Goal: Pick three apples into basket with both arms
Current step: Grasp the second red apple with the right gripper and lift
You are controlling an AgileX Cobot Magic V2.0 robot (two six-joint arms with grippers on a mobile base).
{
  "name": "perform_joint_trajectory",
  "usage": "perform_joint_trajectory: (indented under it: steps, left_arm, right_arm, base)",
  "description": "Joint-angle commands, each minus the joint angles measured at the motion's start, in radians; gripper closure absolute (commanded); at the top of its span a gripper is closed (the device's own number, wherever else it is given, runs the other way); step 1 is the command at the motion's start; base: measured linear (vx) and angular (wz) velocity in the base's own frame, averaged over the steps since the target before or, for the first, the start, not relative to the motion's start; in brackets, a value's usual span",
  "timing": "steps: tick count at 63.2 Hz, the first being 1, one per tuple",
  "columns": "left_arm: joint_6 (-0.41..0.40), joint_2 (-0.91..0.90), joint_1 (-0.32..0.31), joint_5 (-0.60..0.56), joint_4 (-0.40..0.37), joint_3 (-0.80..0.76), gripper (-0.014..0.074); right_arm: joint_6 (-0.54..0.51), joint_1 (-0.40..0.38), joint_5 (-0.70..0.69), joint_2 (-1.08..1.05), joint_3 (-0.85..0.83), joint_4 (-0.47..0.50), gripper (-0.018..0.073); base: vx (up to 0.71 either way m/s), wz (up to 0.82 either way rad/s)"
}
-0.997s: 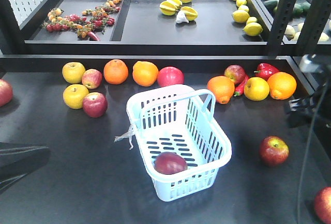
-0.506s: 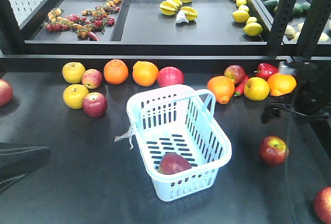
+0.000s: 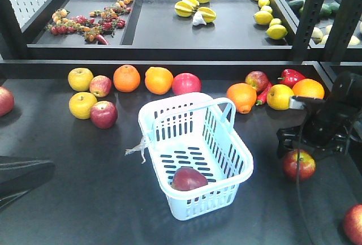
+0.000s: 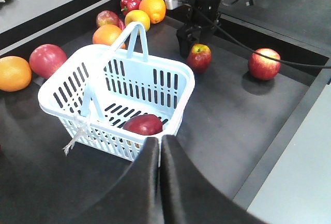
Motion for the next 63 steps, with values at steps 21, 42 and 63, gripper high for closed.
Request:
perform_joint_trajectory:
  steps: [21,42,63]
  left_arm:
    - [-0.007,-0.002,0.002,-0.06,-0.026,-0.022,0.0604]
    - [-0.007,-0.002,0.002,-0.062,-0.026,-0.022,0.0604]
    - [-0.007,-0.002,0.002,-0.063,-0.026,-0.022,0.0604]
  right_arm:
    - [0.008,-0.002,-0.008,-0.022,-0.029,-0.023,-0.0034]
    - [0.021,-0.005,0.064,-0.077,-0.029,-0.035,0.0361]
    - [-0.038,-0.002,0.144,-0.369,-0.029,0.024,0.0569]
  base:
    - [0.0,0.0]
    - [0.0,0.0]
    - [0.0,0.0]
